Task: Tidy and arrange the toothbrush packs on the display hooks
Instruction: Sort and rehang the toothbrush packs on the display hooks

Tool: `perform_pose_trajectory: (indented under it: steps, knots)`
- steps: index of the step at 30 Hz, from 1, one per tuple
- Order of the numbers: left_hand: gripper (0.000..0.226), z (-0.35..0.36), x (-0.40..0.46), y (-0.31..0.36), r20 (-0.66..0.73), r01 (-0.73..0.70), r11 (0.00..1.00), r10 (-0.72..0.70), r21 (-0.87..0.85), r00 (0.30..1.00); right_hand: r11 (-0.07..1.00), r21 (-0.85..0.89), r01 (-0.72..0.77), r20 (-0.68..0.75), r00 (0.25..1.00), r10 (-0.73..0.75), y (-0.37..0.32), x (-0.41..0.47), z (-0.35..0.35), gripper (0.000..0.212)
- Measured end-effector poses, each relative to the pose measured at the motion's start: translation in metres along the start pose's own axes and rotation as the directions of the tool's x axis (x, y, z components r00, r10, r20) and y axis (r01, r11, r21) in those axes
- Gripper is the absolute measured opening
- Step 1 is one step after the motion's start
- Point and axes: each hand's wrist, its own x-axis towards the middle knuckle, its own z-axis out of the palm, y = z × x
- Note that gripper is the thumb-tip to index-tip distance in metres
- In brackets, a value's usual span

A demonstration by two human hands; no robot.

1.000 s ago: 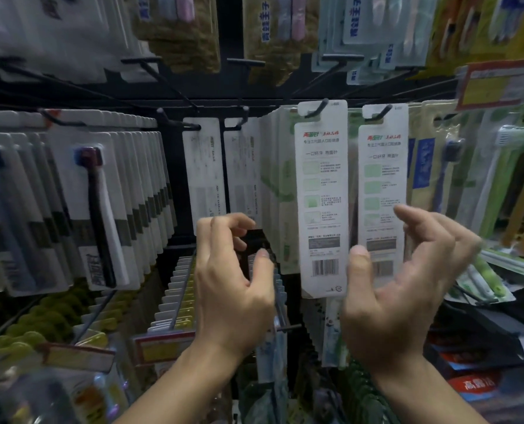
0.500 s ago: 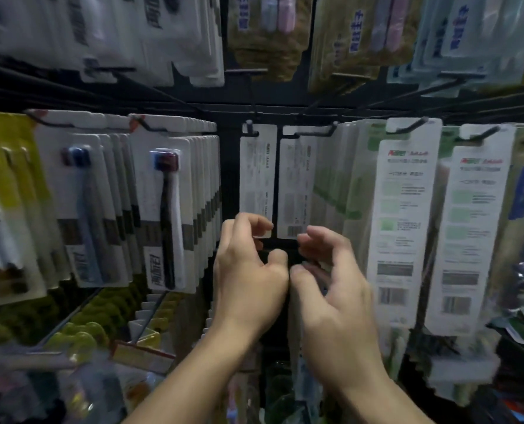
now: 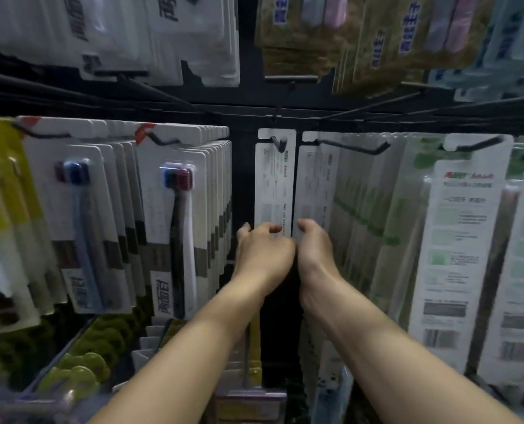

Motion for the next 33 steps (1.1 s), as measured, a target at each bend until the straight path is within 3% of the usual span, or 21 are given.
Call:
perform_pose_trajectory:
  steps: [8, 11, 15, 24, 28, 33]
  knots:
    - [0.049, 0.007, 0.027, 0.001, -0.024, -0.014, 0.999, 0.013, -0.051, 1.000, 0.994, -0.057, 0.092, -0.147, 0.984, -0.100, 0.025, 0.086, 0.001, 0.099]
    - [0.046, 0.008, 0.029, -0.001, -0.039, -0.046, 0.998, 0.045, -0.036, 0.998, 0.994, -0.078, 0.070, -0.207, 0.975, -0.085, 0.013, 0.066, 0.007, 0.106]
    - [0.040, 0.006, 0.029, -0.001, -0.047, -0.052, 0.998, 0.050, -0.039, 0.998, 0.979, -0.192, 0.068, -0.242, 0.964, -0.114, -0.006, 0.026, 0.012, 0.065]
    - [0.032, 0.003, 0.026, -0.001, -0.088, -0.093, 0.993, 0.086, -0.078, 0.992, 0.927, -0.358, 0.115, -0.207, 0.958, -0.198, 0.004, 0.029, 0.003, 0.038]
    - [0.025, 0.005, 0.020, 0.001, -0.098, -0.115, 0.989, 0.106, -0.093, 0.990, 0.919, -0.354, 0.176, -0.165, 0.955, -0.246, 0.006, 0.020, 0.004, 0.014]
    - [0.027, 0.004, 0.013, 0.003, -0.133, -0.106, 0.990, 0.093, -0.094, 0.987, 0.858, -0.452, 0.242, -0.103, 0.942, -0.320, 0.009, 0.020, 0.006, 0.036]
